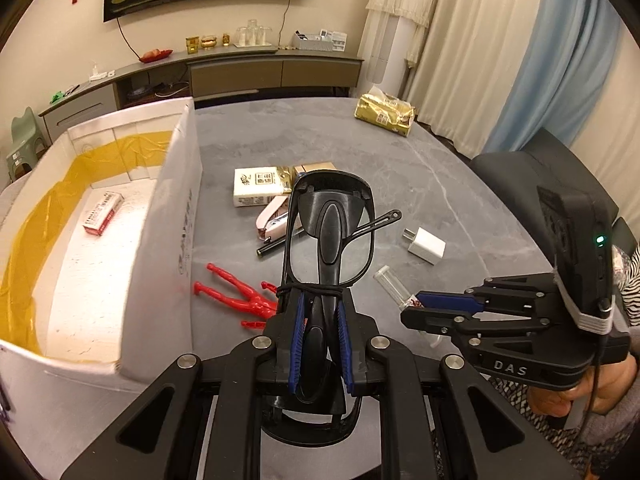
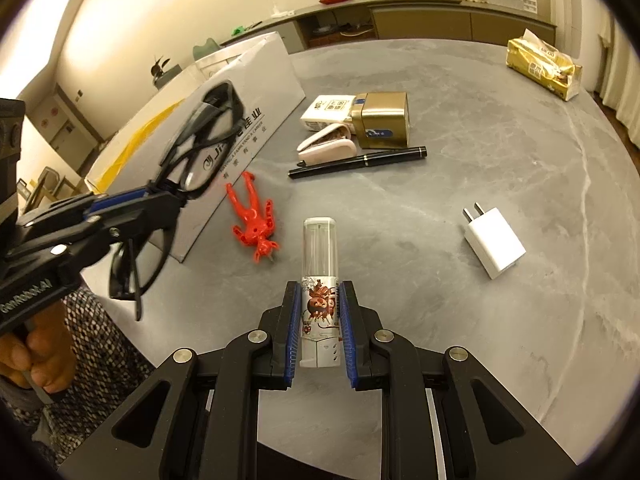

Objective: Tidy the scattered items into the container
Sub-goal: 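Lift and carry the glasses and vial over the open white box with both grippers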

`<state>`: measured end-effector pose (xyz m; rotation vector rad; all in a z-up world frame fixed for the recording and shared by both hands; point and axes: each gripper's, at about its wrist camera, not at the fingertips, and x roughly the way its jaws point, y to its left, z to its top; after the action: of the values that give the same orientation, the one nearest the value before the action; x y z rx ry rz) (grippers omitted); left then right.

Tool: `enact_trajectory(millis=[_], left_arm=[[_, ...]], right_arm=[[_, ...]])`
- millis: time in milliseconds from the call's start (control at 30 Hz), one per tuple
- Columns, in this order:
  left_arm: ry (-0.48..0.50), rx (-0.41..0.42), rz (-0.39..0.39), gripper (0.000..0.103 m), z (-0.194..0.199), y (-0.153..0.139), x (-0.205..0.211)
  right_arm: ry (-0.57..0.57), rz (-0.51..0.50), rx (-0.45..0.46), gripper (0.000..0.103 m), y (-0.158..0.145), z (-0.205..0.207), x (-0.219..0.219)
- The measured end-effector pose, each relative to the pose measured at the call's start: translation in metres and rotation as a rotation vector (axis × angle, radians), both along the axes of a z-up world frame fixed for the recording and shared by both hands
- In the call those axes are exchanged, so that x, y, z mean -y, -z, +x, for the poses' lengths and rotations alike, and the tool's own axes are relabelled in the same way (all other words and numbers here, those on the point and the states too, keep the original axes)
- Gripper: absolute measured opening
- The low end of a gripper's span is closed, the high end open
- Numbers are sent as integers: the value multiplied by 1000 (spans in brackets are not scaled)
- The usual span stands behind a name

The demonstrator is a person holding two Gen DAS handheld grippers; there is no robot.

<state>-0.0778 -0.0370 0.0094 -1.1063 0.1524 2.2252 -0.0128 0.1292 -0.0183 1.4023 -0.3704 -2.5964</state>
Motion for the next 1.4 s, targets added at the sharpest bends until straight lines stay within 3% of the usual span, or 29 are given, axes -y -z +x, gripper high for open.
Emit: enact_trajectory(millis=[400, 967, 1400], left_arm=[[-18, -17, 30, 16, 16, -18, 27], [-63, -37, 77, 16, 21, -36, 70], [-103, -58, 98, 16, 14, -49, 102]], right_arm=[[5, -15, -12, 20, -1, 16, 14], [-70, -31, -14, 20, -10, 30, 68], [-137, -29, -60, 20, -45, 23, 104]])
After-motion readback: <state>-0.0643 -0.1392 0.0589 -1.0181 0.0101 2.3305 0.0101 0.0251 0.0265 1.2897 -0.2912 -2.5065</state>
